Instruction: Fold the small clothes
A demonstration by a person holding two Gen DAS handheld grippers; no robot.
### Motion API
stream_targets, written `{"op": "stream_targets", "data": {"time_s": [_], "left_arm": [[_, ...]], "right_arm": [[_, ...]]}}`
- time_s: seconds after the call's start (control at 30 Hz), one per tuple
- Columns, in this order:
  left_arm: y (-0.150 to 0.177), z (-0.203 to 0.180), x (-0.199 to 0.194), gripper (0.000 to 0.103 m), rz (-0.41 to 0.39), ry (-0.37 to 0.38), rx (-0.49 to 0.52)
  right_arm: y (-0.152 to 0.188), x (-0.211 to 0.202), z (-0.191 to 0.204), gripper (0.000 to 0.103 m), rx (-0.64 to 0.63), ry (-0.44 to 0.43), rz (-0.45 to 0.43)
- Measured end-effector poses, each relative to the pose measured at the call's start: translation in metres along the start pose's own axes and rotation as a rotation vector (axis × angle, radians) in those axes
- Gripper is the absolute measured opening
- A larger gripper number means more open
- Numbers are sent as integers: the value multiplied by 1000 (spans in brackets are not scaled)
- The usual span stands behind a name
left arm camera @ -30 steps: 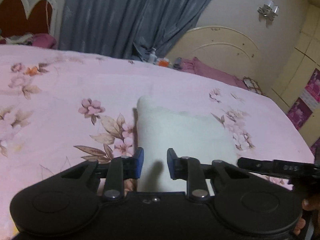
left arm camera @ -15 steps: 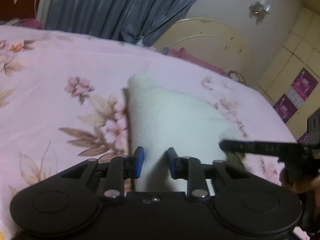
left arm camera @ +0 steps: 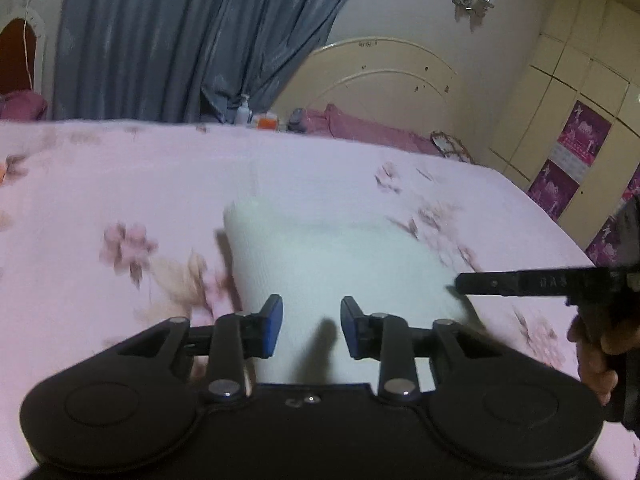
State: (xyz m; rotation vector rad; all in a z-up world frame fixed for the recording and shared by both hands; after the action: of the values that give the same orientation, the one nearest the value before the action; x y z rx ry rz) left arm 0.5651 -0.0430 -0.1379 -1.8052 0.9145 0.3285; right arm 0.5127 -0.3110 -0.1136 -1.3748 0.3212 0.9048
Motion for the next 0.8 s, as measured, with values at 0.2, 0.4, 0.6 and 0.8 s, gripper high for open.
{"op": "stream_targets", "data": {"time_s": [0.2, 0.4, 0.6, 0.8], "left_arm": [[-34, -8, 58, 32, 13, 12, 68], [-25, -18, 72, 35, 48, 9, 167], [-33, 0, 91, 34, 38, -30, 80], [-38, 4, 120, 36, 101, -82, 71]], "right_arm": [[-40, 32, 15, 19, -134, 64, -77], [-28, 80, 10, 21, -187, 74, 109], [-27, 84, 3, 23, -206, 109, 48], [-41, 93, 3, 24, -198, 155, 66]]}}
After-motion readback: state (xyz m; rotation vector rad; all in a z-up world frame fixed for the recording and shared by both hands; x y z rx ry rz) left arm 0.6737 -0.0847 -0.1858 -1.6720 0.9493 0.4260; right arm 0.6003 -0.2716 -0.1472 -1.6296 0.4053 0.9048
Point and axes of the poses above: each gripper's, at about its wrist camera, not at the fingertips, and x roughly the way its jaws point, z to its left, y to its underside, the point moved 6 cm from there along x, roughly the way its jaws point, and after that the axes turned 11 degrees about -x, right-handed, at the moved point
